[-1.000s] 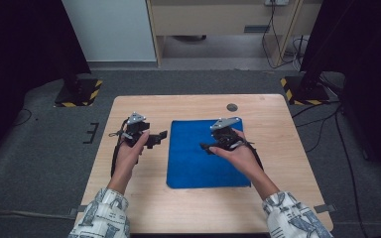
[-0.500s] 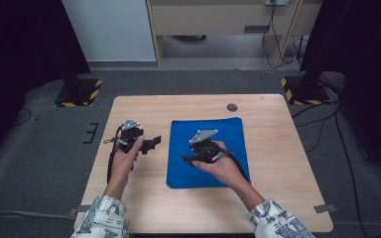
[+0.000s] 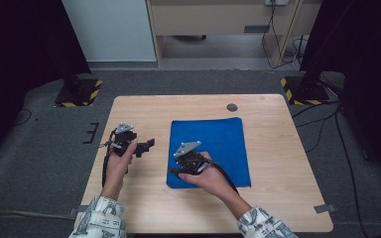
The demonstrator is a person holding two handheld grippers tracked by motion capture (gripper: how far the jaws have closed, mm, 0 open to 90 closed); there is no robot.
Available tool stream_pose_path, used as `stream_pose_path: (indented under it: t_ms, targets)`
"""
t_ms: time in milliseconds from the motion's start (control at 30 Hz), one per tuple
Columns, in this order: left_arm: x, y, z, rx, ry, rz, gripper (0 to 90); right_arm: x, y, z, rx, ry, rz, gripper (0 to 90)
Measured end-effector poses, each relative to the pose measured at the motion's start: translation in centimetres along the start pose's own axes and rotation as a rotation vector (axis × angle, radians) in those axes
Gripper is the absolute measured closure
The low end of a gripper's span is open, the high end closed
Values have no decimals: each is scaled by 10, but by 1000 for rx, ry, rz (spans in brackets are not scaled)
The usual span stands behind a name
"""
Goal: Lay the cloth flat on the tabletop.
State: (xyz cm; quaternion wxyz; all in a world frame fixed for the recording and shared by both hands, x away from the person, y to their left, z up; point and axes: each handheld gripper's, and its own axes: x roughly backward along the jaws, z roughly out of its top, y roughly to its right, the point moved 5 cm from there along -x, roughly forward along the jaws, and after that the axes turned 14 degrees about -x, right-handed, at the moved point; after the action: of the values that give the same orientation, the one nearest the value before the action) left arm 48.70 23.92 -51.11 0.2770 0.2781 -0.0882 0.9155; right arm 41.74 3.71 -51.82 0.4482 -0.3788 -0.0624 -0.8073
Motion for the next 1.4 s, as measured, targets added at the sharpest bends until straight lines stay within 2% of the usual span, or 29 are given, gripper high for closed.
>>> stream_pose_path:
  t_ms: [167,333,533,600,733,900,1100,1200,1333,1400]
  targets:
    - [2,-4,-2,15,3,8,97,-8,-12,-5,5,-18,16,529]
    - [4,-7,-3,19,8,8,97,-15,-19,-10,34,-45,15,535]
    - [3,-7,-3,17,7,8,98,-22,-19,-23,43,-80,-10,483]
    - [4,-9,-3,26,9,14,98,-26,-18,-27,27,-86,-20,457]
    - [4,-10,-5,31,5,14,98,-30,-19,-32,17,-94,-12,438]
    - [5,-11,-6,29,0,16,98,-34,-22,-35,38,-105,-33,443]
    - [4,-10,-6,24,-3,15,98,-33,-19,-36,54,-88,-57,549]
    - [3,-8,-6,23,-4,11,98,-31,-17,-36,62,-88,-65,652]
    - [2,-7,-8,20,-10,5,98,-30,-11,-34,41,-82,-65,798]
    - [2,-8,-8,20,-11,5,100,-30,-8,-33,23,-82,-61,833]
